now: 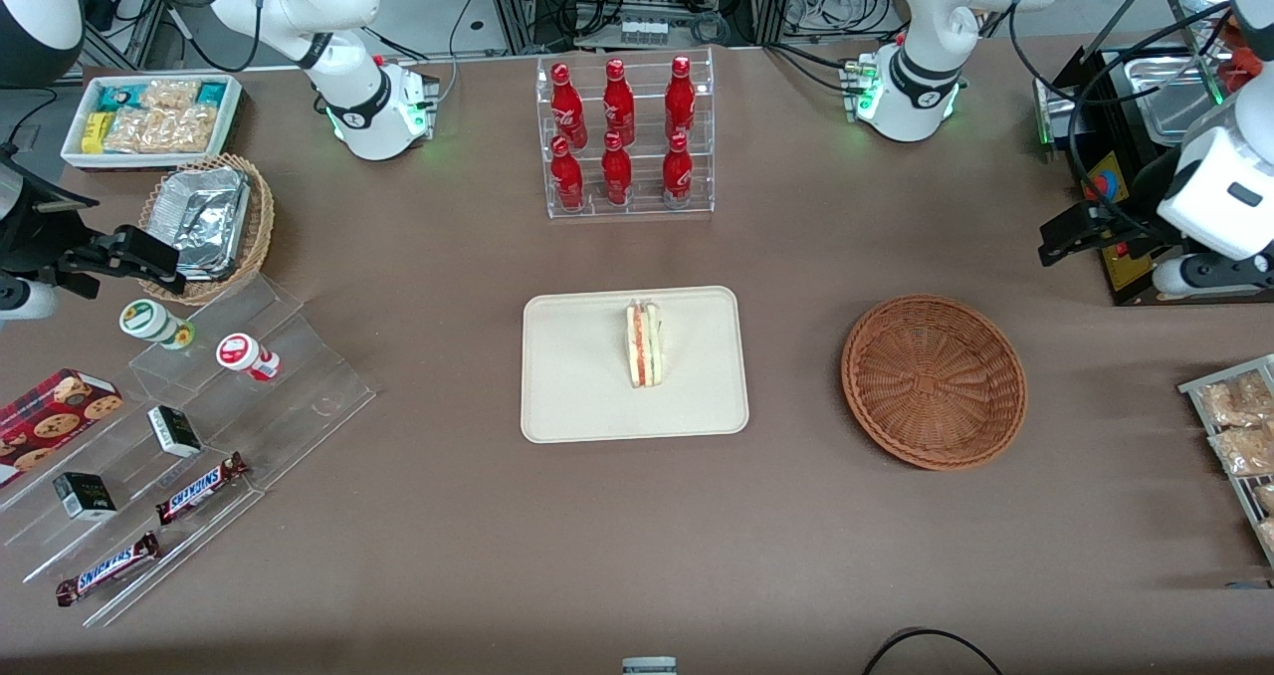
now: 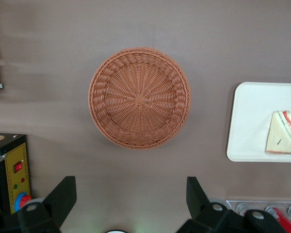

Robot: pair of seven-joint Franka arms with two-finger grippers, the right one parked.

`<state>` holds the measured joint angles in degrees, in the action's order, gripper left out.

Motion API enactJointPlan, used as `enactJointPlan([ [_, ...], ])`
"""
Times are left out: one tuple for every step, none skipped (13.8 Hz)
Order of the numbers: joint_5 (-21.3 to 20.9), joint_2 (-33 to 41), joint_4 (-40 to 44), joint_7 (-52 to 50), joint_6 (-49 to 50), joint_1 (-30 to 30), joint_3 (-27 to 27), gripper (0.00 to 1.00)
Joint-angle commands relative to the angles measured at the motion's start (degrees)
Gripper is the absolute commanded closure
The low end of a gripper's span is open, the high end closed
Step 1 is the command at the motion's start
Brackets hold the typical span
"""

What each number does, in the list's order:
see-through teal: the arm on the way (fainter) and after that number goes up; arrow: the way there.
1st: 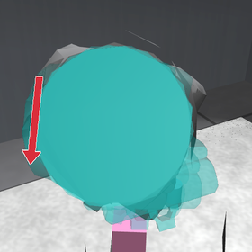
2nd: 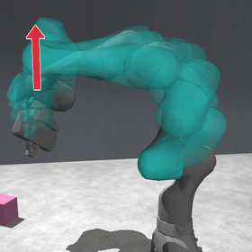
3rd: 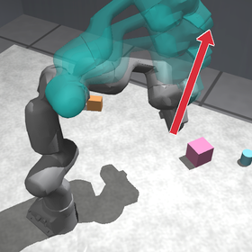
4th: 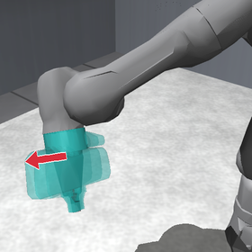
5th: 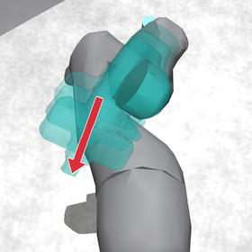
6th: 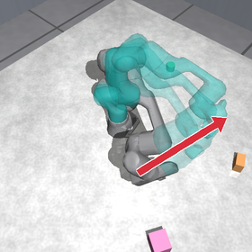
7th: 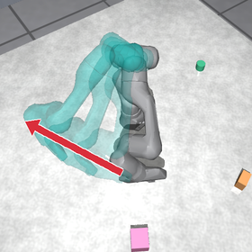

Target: Place sandwich from basket to tray

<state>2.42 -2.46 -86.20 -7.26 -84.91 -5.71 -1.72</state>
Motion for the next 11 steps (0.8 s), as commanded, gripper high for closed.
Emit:
enactJointPlan([
  [-0.04, 3.42, -3.00, 3.56, 0.62, 9.65, 8.13, 0.00],
  [-0.13, 4.03, -3.27, 4.09, 0.62, 9.66, 8.14, 0.00],
  [-0.22, 4.65, -4.14, 4.09, 0.53, 9.49, 8.14, 0.00],
  [-0.48, 5.44, -4.76, 4.10, 0.44, 9.31, 8.14, 0.00],
  [-0.92, 5.53, -4.94, 4.10, 0.44, 9.05, 8.14, 0.00],
  [-1.10, 5.53, -4.59, 4.10, 0.44, 7.83, 7.79, 0.00],
  [-1.10, 5.53, -4.41, 4.10, 0.53, 7.38, 6.92, 0.00],
  [-1.10, 5.44, -4.41, 4.10, 0.62, 6.94, 6.04, 0.00],
  [-1.19, 5.53, -4.50, 4.44, 1.49, 6.94, 5.77, 0.00],
  [-1.45, 5.53, -4.24, 5.06, 1.85, 6.94, 5.68, 0.00],
  [-1.71, 5.36, -3.71, 6.19, 1.94, 6.94, 5.42, 0.00],
])
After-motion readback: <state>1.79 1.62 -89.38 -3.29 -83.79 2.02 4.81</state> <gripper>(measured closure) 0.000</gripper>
